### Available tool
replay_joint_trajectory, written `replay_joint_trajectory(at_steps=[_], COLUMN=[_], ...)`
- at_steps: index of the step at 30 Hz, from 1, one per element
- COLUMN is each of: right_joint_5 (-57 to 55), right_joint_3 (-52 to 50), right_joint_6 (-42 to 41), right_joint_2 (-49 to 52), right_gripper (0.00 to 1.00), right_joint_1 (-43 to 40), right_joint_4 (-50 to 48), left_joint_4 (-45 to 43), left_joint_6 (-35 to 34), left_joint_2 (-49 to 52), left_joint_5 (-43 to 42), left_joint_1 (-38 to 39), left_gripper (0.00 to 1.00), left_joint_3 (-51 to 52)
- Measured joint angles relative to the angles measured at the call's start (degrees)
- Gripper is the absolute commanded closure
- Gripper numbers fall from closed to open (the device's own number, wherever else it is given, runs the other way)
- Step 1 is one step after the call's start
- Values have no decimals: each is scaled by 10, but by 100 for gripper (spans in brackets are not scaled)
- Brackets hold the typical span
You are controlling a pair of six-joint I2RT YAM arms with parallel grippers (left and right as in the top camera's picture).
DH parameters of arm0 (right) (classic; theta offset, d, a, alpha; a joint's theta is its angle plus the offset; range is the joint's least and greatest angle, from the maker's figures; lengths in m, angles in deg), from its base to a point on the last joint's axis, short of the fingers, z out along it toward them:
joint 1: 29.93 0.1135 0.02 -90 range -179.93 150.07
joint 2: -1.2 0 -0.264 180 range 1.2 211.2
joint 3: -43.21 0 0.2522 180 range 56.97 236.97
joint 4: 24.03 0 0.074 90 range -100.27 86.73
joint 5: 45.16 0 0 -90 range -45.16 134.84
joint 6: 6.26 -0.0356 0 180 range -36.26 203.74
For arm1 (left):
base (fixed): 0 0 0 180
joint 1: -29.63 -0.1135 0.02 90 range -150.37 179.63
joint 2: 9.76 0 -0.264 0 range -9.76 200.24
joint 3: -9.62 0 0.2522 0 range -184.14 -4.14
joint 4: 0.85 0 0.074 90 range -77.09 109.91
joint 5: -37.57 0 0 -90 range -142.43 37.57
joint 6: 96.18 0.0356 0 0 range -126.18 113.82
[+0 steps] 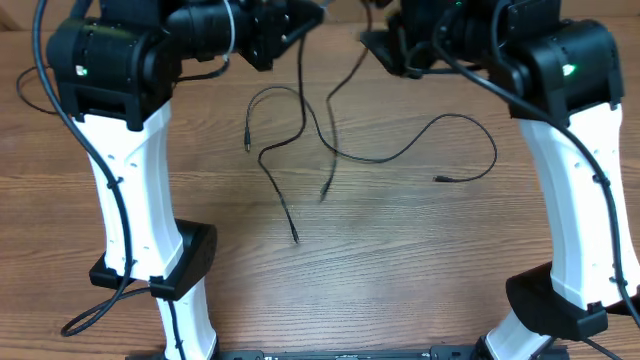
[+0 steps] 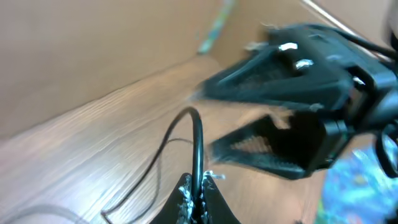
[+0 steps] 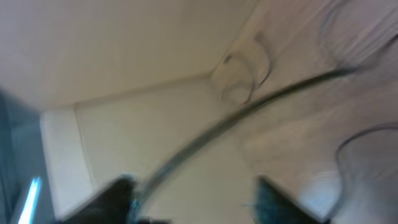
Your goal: Untangle cables
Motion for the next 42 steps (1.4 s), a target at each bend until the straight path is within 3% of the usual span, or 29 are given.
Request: replay_joint_trajectory(at_steps=[7,13,18,27,34,42], right_joint_5=[-112,-212,-266,-290,-294,-296], right_joint_3=[0,-1,-1,-1,-1,-1], right_joint_6=[39,91,105,122,131,142], right_joint_2=[0,0,0,0,0,0], right_gripper=[0,0,0,0,0,0], right_joint_1=[-71,-108,-110,-110,-110,-110], right_joint_4=[103,207,260,271,271,271], left_joint_4=[16,26,85,104,104,104], left_joint_6=[-78,-90,-169,-263,-267,-267], left_joint_2=[1,1,1,1,1,1], left_joint_5=[71,67,131,200,235,362], left_joint_1=[-27,-26,-32,-132,-217,-266], left_gripper=[96,96,96,96,96,96], left_joint_3=[0,0,0,0,0,38])
